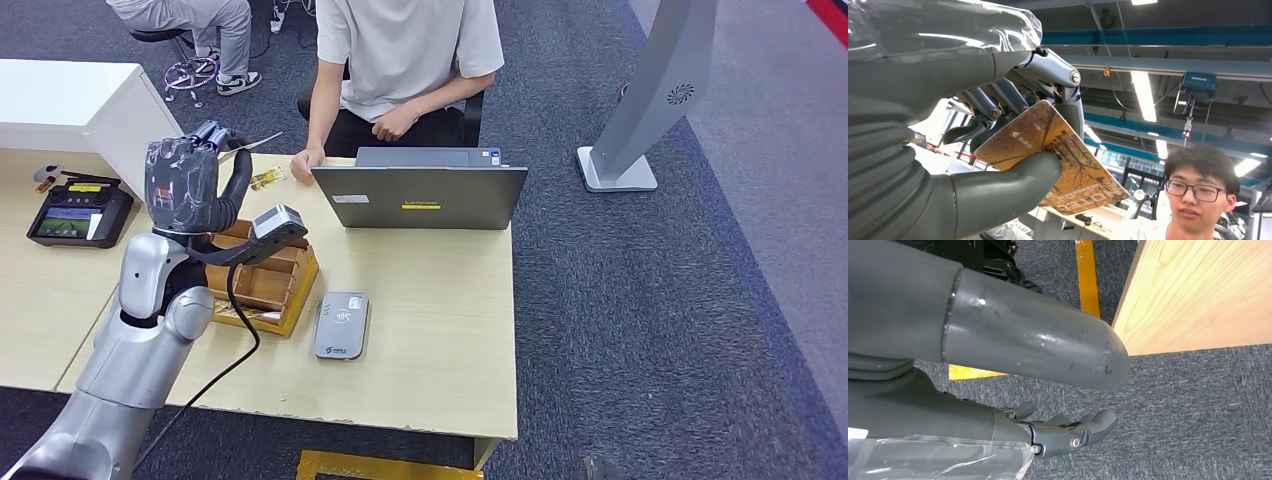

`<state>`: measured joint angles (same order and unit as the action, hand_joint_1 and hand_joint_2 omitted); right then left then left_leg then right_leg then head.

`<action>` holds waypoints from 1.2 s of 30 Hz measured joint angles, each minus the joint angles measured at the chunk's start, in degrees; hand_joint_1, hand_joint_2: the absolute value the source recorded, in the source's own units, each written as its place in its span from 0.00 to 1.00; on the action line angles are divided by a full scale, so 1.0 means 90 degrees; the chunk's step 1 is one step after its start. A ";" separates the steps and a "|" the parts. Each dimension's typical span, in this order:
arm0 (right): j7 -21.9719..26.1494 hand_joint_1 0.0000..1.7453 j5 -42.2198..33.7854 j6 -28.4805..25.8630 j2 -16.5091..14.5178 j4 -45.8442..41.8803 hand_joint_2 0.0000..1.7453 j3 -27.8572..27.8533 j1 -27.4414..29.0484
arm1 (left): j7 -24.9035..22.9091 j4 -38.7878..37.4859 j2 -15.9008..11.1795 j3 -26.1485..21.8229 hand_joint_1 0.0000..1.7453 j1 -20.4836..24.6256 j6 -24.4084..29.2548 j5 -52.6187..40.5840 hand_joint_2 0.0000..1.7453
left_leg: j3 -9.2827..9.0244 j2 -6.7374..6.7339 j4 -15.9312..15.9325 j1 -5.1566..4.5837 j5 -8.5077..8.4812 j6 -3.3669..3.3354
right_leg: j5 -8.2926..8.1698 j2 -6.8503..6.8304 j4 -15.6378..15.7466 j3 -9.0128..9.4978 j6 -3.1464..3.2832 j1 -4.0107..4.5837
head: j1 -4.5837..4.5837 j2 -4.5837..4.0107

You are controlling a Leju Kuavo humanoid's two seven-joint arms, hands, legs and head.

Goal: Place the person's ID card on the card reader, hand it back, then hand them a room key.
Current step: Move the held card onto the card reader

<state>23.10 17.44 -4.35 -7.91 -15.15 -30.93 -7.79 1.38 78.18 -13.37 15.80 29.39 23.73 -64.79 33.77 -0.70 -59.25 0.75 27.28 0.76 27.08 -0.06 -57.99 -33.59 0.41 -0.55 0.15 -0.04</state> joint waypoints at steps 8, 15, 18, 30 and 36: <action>0.0039 0.00 -0.0112 0.0000 0.0002 0.0000 0.00 -0.0025 0.0034 | -0.0048 0.0204 0.0069 0.0189 1.00 -0.0205 -0.0526 -0.0252 1.00 | 0.0000 0.0002 0.0000 0.0000 0.0000 0.0000 | 0.0000 -0.0001 0.0000 0.0000 0.0000 0.0000 | -0.0001 0.0000; 0.0099 0.00 -0.0243 0.0000 0.0008 0.0000 0.00 -0.0158 0.0151 | -0.0415 0.0462 0.0137 0.0678 1.00 -0.0570 -0.1697 -0.0433 1.00 | 0.0001 0.0000 0.0001 -0.0001 0.0004 -0.0004 | 0.0001 0.0000 0.0002 0.0000 -0.0001 -0.0001 | -0.0001 0.0000; 0.0113 0.00 -0.0260 -0.0002 0.0009 0.0000 0.00 -0.0233 0.0192 | -0.0484 0.0449 0.0183 0.0890 1.00 -0.0850 -0.2017 -0.0432 1.00 | 0.0001 -0.0003 0.0000 -0.0001 0.0006 -0.0003 | 0.0002 0.0001 0.0003 -0.0002 -0.0001 -0.0001 | 0.0000 0.0000; 0.0081 0.00 -0.0209 -0.0002 0.0009 0.0000 0.00 -0.0379 0.0232 | -0.0662 0.0135 0.0346 0.1319 1.00 -0.1218 -0.2049 -0.0507 1.00 | 0.0002 0.0000 0.0000 -0.0001 0.0005 -0.0004 | 0.0002 -0.0001 0.0002 -0.0001 -0.0001 -0.0001 | 0.0000 0.0000; 0.0058 0.00 -0.0179 -0.0002 0.0009 0.0000 0.00 -0.0423 0.0250 | -0.0886 0.0022 0.0402 0.1319 1.00 -0.1236 -0.2100 -0.0572 1.00 | 0.0002 0.0001 0.0000 -0.0001 0.0005 -0.0004 | 0.0002 -0.0001 0.0002 -0.0001 -0.0001 -0.0001 | -0.0001 0.0000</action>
<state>23.63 15.83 -4.37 -7.82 -15.15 -34.73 -5.54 -6.60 78.38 -9.75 27.67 18.27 4.83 -69.94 33.79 -0.69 -59.25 0.74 27.33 0.73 27.10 -0.07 -57.97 -33.60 0.39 -0.55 0.15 -0.04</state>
